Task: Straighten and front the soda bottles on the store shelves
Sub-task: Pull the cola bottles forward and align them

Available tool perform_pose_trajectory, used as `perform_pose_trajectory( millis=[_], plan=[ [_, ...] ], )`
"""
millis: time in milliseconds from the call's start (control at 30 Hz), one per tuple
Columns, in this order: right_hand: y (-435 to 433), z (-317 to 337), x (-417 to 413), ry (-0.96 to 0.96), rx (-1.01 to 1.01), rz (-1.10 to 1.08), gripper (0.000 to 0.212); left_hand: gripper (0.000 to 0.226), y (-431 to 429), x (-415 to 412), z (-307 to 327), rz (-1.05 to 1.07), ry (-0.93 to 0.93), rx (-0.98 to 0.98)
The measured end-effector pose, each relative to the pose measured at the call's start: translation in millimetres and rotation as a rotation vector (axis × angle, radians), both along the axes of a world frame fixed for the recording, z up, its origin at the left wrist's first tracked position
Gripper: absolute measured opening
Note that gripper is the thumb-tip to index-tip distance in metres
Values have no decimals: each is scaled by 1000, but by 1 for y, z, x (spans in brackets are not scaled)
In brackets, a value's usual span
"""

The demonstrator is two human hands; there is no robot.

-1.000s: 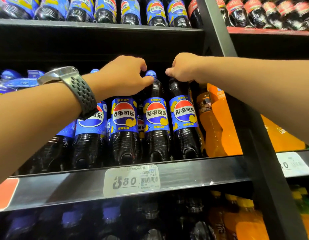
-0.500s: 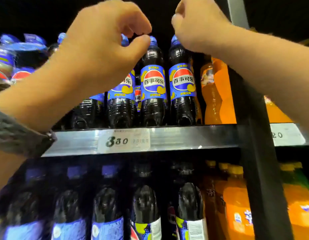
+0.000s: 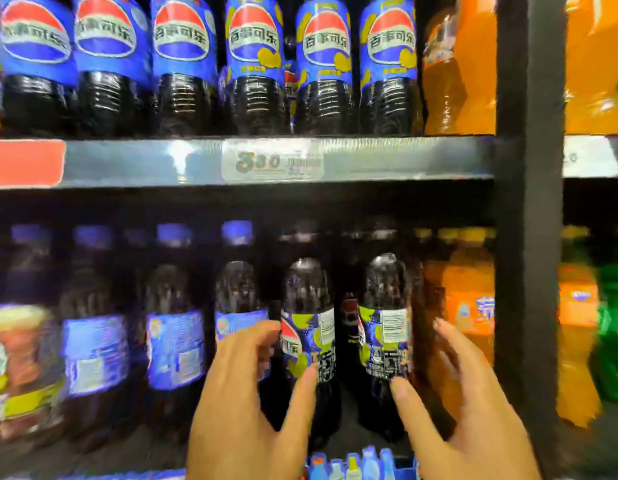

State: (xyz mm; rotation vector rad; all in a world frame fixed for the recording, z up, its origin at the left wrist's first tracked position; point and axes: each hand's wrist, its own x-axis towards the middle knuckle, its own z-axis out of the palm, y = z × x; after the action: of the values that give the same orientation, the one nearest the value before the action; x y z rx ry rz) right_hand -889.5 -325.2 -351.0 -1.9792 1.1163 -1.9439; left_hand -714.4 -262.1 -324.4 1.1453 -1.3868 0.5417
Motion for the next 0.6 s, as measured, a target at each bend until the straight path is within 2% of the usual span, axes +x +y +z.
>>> perform_pose_trajectory(
  millis=[67,133,300,400,500,600],
  plan=[
    [-3,-21,11,42,119,-33,88,52,-8,-8,-24,-42,64,124],
    [-10,-32,18,87,162,-60,93,61,-15,-4,-37,-22,93,255],
    [-15,-31,25,84,94,-126,85,67,-14,-16,-43,136,-38,312],
    [-18,-29,24,94,100,-165,80,77,-18,-21,-44,194,4,384],
    [-18,-30,18,84,163,-96,77,86,-17,-27,-40,180,56,436],
    [-18,-28,8,18,287,95,73,85,-12,-32,-36,123,102,402]
  ],
)
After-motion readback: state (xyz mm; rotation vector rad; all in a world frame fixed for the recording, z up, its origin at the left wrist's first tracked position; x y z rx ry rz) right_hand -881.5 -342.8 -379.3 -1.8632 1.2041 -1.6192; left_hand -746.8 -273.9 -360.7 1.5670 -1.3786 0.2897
